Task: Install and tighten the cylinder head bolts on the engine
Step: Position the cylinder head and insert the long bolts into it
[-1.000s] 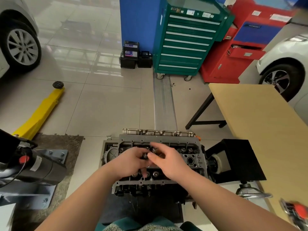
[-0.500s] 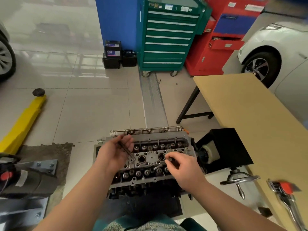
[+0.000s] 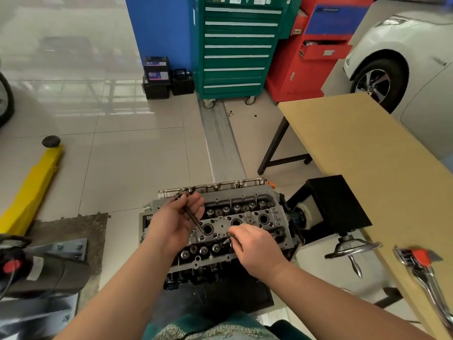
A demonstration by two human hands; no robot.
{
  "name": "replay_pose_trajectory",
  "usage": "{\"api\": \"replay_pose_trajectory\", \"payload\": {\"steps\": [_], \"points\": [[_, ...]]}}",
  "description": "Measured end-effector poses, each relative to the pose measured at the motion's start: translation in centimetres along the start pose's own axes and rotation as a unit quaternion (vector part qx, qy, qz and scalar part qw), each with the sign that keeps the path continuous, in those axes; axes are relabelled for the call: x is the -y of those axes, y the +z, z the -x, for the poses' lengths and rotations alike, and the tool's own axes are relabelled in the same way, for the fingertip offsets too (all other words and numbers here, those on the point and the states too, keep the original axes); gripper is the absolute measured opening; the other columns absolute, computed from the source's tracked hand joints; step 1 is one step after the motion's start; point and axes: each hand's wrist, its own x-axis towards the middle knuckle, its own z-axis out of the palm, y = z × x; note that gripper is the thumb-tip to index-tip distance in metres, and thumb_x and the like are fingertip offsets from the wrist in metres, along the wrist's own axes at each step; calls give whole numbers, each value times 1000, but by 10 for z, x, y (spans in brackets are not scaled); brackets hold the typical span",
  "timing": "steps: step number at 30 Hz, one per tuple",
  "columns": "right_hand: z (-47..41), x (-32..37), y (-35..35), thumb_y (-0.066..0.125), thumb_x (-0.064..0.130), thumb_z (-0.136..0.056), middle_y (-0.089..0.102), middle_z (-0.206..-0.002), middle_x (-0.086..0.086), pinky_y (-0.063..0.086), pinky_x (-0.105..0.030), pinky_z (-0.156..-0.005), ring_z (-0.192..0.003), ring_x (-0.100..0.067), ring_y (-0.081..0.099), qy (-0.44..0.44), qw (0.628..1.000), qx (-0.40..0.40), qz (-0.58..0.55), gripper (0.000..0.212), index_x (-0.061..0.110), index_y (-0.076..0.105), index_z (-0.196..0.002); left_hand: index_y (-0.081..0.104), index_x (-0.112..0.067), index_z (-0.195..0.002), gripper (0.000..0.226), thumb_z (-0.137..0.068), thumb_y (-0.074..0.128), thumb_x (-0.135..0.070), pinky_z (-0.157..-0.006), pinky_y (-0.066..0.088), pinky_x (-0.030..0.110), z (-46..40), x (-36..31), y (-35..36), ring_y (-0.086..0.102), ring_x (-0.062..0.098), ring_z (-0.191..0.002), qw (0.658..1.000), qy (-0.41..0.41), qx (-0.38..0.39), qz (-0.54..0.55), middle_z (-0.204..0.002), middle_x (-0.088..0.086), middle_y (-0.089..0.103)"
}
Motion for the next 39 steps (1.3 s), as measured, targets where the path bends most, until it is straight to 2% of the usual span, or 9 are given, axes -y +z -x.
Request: {"api": "replay_pose_trajectory", "payload": {"steps": [5,10,16,23,27,30,32,35,39], "points": [[8,2,20,42,45,-105,60,-138,-7,50,-43,-105,-123,-25,55,-4,995,73,72,61,9,41,-155,73,-4,-105,13,-92,73,-5,-82,64,46,1,7,2,73,24,-80,998,23,2,-56,-84,13,70],[30,0,38,22,72,-99,-31,-167,10,-8,-52,-121,-155,-20,-21,68,962,233,124,85,31,-21,-159,83,-13,-103,20,-84,82,-9,-95,62,48,14,13,14,73,25,-92,980,51,42,-187,-96,8,75],[14,0,-4,50,65,-95,48,-147,23,44,-34,-111,-134,2,46,214,953,34,-213,67,44,31,-155,82,-29,-104,25,-83,88,-17,-70,54,10,26,32,31,74,-1,-89,846,124,92,-510,-97,-14,80],[1,-19,-40,64,27,-97,63,-113,26,49,-19,-99,-106,5,59,202,964,6,-172,62,46,38,-150,69,-14,-120,46,-78,88,-16,-93,60,41,24,52,45,78,27,-100,920,49,135,-365,-103,11,81],[16,-40,-39,65,27,-98,68,-97,26,55,-19,-80,-90,4,65,297,935,-35,-192,24,44,64,-115,70,-38,-115,33,-88,85,-26,-84,52,19,8,59,35,71,0,-98,788,128,64,-599,-107,-15,75],[25,-46,-34,65,36,-98,67,-88,20,48,-14,-72,-87,3,64,299,932,-54,-197,4,39,67,-98,67,-41,-123,35,-91,80,-32,-80,54,18,2,67,28,66,-1,-103,774,146,41,-614,-114,-17,70],[29,-49,-31,68,34,-98,63,-100,21,45,-11,-85,-99,3,60,267,945,-50,-182,12,31,74,-108,61,-41,-134,44,-92,77,-39,-108,51,34,-3,75,21,59,11,-126,672,207,58,-708,-134,-14,64],[34,-49,-29,69,29,-98,61,-111,17,45,-14,-94,-104,2,58,239,959,-51,-146,24,23,73,-121,28,-49,-160,75,-94,58,-68,-128,0,54,-12,90,1,7,27,-162,450,239,88,-856,-173,-12,18],[39,-45,-30,67,23,-99,68,-110,17,46,-7,-92,-104,4,61,216,962,-85,-143,26,27,67,-124,-2,-52,-163,83,-92,25,-85,-126,-17,54,-22,102,-20,-15,24,-161,373,249,89,-889,-175,-12,-11]]}}
